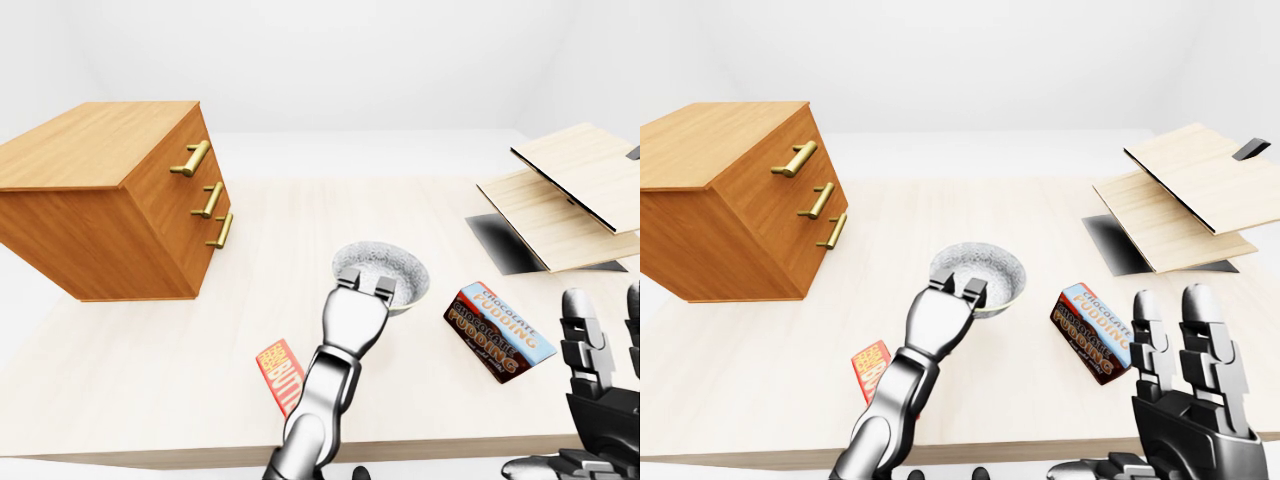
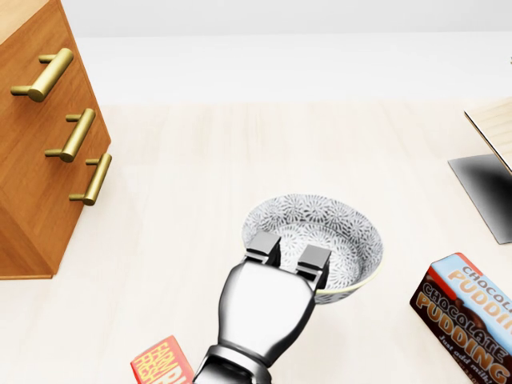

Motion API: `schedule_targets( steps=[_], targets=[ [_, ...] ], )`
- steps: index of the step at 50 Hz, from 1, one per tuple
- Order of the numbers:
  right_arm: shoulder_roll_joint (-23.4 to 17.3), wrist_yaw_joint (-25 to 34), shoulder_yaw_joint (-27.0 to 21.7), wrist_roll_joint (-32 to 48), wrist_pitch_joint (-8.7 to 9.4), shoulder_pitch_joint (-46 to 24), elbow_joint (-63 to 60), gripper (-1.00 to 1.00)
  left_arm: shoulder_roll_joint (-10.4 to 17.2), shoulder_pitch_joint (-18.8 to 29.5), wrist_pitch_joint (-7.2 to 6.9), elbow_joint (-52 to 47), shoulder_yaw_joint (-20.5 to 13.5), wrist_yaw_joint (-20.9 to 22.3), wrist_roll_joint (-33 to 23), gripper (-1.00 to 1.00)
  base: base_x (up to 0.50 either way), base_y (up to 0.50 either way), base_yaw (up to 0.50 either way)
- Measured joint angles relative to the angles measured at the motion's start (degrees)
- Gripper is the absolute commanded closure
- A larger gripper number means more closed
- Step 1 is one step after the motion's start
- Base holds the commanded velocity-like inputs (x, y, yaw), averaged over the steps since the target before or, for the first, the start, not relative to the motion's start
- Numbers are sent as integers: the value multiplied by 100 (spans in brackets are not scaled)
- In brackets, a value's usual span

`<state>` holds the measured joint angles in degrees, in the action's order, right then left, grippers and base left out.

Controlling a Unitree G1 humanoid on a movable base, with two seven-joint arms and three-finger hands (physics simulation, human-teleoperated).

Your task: Close the top drawer of the cabinet and put the bowl on top of it.

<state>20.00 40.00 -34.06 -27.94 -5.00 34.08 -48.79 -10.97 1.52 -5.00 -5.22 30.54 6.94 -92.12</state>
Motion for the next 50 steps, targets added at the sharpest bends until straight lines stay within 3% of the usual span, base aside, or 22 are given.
schedule_targets(
  steps=[25,50],
  targets=[
    [0,0,237,134,0,58,-3,-100,-281,357,0,-1896,-141,1552,-92,100,0,0,0],
    [0,0,552,243,0,94,-38,-100,-742,1824,0,-2757,-1114,3205,13,100,0,0,0]
  ],
)
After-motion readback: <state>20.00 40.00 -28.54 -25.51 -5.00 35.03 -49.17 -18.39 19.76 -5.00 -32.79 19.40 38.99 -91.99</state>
